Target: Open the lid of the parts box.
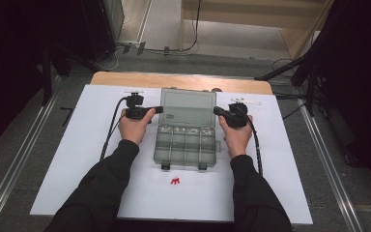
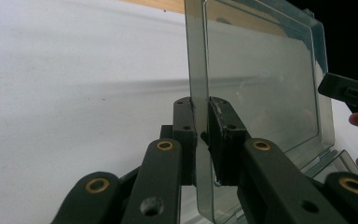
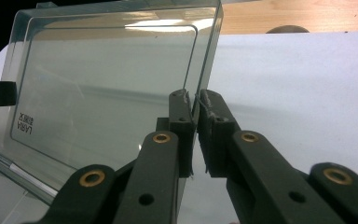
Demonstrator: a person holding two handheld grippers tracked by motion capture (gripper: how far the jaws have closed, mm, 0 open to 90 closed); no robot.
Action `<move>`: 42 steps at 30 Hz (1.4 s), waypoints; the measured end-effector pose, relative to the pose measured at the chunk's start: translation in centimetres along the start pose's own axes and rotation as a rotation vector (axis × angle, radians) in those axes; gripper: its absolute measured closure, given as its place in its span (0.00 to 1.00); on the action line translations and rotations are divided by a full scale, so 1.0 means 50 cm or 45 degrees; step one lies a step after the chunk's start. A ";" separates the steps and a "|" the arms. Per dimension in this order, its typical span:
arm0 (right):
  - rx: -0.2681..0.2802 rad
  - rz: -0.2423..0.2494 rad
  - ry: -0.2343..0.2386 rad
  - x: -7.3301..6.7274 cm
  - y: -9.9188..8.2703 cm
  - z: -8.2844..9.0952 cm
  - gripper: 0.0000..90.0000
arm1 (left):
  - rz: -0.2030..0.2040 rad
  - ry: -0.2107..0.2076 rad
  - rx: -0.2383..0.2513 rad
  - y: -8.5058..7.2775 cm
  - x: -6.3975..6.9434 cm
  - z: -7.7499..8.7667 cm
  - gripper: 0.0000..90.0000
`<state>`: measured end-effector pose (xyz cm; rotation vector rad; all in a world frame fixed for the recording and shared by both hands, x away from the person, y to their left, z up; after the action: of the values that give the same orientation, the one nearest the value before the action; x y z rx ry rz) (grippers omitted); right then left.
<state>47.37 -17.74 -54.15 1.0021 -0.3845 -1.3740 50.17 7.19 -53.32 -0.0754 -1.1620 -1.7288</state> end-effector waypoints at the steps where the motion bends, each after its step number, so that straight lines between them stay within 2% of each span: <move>1: -0.005 -0.002 -0.001 0.001 0.000 0.000 0.94 | 0.005 -0.005 0.000 0.000 0.000 -0.001 0.90; 2: -0.002 -0.009 0.009 0.002 -0.001 -0.002 0.94 | 0.020 -0.008 0.000 -0.001 -0.002 -0.002 0.90; 13: -0.015 -0.026 0.010 0.005 -0.006 -0.009 0.94 | 0.035 -0.001 -0.012 -0.005 -0.008 -0.007 0.89; 19: -0.028 -0.042 0.006 0.006 -0.011 -0.013 0.94 | 0.028 -0.011 -0.023 -0.009 -0.013 -0.012 0.87; 20: -0.030 -0.039 0.005 0.007 -0.011 -0.014 0.94 | 0.042 -0.012 -0.020 -0.009 -0.014 -0.013 0.87; 28: -0.036 -0.035 0.002 0.010 -0.016 -0.020 0.94 | 0.056 -0.003 -0.032 -0.013 -0.018 -0.018 0.87; 42: -0.054 -0.023 -0.011 0.012 -0.025 -0.027 0.93 | 0.018 0.030 -0.048 -0.019 -0.022 -0.024 0.85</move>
<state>47.74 -17.66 -56.04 0.9667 -0.3519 -1.3976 50.49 7.12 -55.17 -0.0856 -1.1089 -1.7352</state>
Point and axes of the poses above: each handheld gripper's, and its own axes: z roughly backward along the jaws, y roughly out of its top, x roughly to its right, the point moved 9 cm from there along -z, roughly forward along the jaws, and after that the axes turned 4 degrees about -y, right-handed, at the moved point
